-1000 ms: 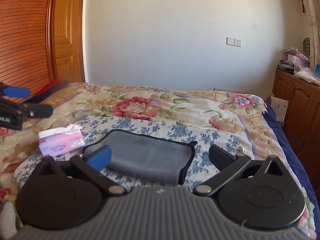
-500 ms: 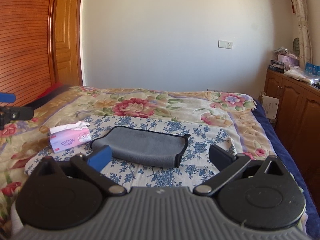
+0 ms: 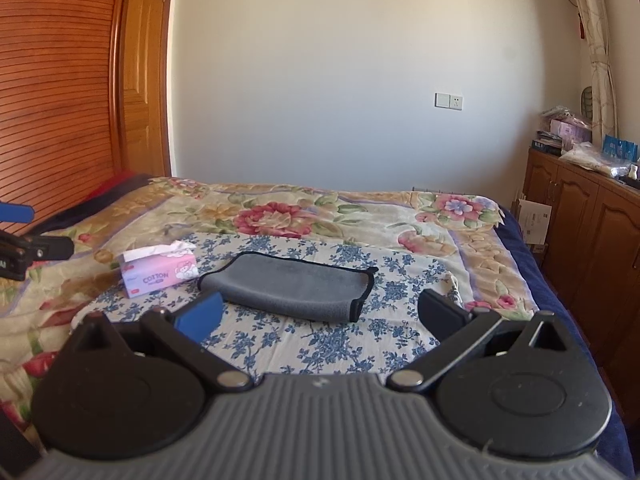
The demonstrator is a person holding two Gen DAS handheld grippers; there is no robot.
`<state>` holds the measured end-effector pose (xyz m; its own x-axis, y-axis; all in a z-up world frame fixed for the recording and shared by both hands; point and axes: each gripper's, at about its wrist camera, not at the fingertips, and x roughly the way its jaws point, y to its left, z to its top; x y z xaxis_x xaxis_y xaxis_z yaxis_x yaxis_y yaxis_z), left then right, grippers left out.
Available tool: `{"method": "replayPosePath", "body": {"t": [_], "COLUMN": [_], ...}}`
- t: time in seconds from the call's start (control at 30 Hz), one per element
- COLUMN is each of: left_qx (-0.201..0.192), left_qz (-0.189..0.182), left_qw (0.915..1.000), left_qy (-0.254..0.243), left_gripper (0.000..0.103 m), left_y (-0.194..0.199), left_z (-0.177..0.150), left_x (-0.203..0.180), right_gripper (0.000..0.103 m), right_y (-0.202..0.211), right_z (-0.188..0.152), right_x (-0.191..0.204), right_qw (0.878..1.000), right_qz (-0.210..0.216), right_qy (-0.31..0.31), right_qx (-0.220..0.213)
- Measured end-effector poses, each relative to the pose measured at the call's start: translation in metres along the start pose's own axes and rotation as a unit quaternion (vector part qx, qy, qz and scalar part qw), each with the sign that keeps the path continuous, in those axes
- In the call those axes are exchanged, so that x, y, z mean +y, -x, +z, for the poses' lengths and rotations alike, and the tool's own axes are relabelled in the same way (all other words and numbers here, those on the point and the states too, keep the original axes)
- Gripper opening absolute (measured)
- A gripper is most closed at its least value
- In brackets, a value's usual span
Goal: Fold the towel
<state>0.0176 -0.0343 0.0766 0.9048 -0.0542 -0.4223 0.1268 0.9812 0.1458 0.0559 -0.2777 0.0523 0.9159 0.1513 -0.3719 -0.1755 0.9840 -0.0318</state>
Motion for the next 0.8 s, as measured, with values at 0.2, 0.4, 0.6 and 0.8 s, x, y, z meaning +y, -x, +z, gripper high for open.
{"method": "replayPosePath", "body": {"t": [0.2, 0.4, 0.6, 0.8], "left_qx": [-0.004, -0.003, 0.007, 0.013], "left_qz": [-0.005, -0.008, -0.005, 0.006], "left_qw": [1.0000, 0.9999, 0.9999, 0.9998], "left_qy": [-0.002, 0.006, 0.009, 0.013], "left_gripper": [0.103, 0.103, 0.103, 0.103], "left_y": [0.008, 0.009, 0.003, -0.004], "left_z": [-0.015, -0.031, -0.049, -0.063], "left_x": [-0.004, -0.004, -0.001, 0.003], "right_gripper": [0.103, 0.103, 0.103, 0.103], "right_y": [0.008, 0.005, 0.008, 0.006], "right_z": [-0.007, -0.019, -0.032, -0.039], "right_x": [0.002, 0.004, 0.008, 0.010], "right_qw": [1.000, 1.000, 1.000, 0.999], "right_qz": [0.001, -0.002, -0.009, -0.013], "right_qy": [-0.009, -0.024, -0.030, -0.032], "right_qx": [-0.002, 0.004, 0.005, 0.006]}}
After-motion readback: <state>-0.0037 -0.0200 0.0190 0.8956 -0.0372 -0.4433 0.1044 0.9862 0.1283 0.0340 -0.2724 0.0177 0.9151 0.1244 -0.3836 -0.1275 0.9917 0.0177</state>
